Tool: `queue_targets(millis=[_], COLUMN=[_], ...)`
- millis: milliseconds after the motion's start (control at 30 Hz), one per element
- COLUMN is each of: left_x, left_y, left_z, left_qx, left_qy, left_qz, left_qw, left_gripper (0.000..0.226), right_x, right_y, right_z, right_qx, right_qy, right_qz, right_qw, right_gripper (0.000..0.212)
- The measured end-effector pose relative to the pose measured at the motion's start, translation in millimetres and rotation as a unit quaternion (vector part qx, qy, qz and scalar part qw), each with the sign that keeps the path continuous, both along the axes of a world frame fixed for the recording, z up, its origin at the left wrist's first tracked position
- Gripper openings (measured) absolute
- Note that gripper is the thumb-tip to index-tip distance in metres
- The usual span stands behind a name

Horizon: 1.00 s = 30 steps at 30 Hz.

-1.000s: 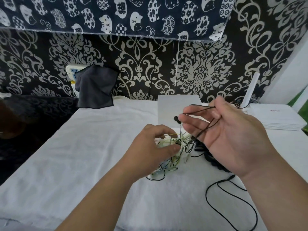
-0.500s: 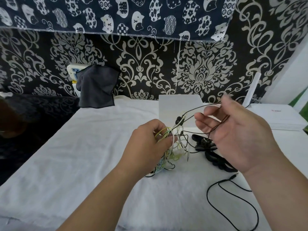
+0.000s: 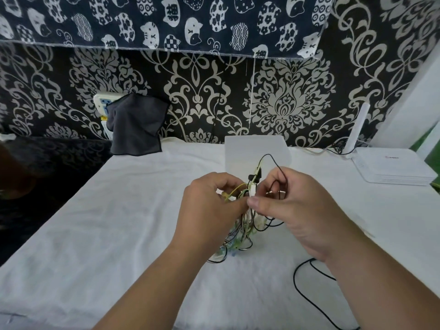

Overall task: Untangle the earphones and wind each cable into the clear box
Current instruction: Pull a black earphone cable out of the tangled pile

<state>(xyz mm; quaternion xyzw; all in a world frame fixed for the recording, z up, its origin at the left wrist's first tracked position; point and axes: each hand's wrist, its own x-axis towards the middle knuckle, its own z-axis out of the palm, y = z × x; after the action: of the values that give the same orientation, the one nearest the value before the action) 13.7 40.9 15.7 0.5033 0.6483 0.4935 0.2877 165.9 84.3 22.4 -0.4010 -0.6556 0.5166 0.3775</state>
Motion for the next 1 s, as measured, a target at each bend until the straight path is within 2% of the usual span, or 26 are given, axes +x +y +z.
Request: queue_targets(millis=[67, 200, 333, 433, 567, 633, 733, 833, 867, 933, 1000], left_x=[1, -3, -6, -6, -7, -9, -11, -12, -12, -11, -9], left_y=[-1, -2, 1, 3, 2, 2, 1, 0, 0, 0, -1], left_z=[0, 5, 6, -1, -3, -3, -3, -4, -4, -2, 2], left_qx=[-0.009, -0.033, -0.029, -0.047, -0.054, -0.031, 0.04, 0.1, 0.109, 0.1, 0.062], left_qy=[0.003, -0.053, -0.05, -0.019, 0.05, 0.098, 0.15, 0.187, 0.184, 0.125, 0.063], left_qz=[-0.008, -0.056, -0.056, -0.067, -0.094, -0.067, -0.015, 0.032, 0.036, 0.0, -0.066], left_qw=[1.0, 0.996, 0.997, 0.996, 0.993, 0.992, 0.988, 0.977, 0.976, 0.987, 0.994], left_gripper=[0.022, 0.019, 0.016, 0.014, 0.012, 0.015, 0.04, 0.038, 0.03, 0.02, 0.022], right_x=[-2, -4, -3, -4, -2, 0, 2, 3, 3, 4, 4], right_y=[-1, 1, 3, 3, 4, 5, 7, 8, 8, 8, 9], right_z=[-2, 0, -4, -5, -4, -2, -2, -2, -2, -2, -1], right_qx=[0.005, -0.007, 0.01, 0.0, -0.085, -0.117, -0.147, -0.15, -0.148, -0.143, -0.135], right_qy=[-0.026, -0.03, -0.032, -0.027, 0.055, 0.081, 0.111, 0.113, 0.11, 0.102, 0.098], right_qz=[-0.032, -0.074, -0.066, -0.048, -0.019, -0.01, -0.022, -0.042, -0.046, -0.048, -0.046], right_qw=[0.999, 0.997, 0.997, 0.998, 0.995, 0.99, 0.983, 0.981, 0.982, 0.983, 0.985], right_gripper=[0.025, 0.016, 0.026, 0.03, 0.049, 0.048, 0.043, 0.044, 0.043, 0.043, 0.043])
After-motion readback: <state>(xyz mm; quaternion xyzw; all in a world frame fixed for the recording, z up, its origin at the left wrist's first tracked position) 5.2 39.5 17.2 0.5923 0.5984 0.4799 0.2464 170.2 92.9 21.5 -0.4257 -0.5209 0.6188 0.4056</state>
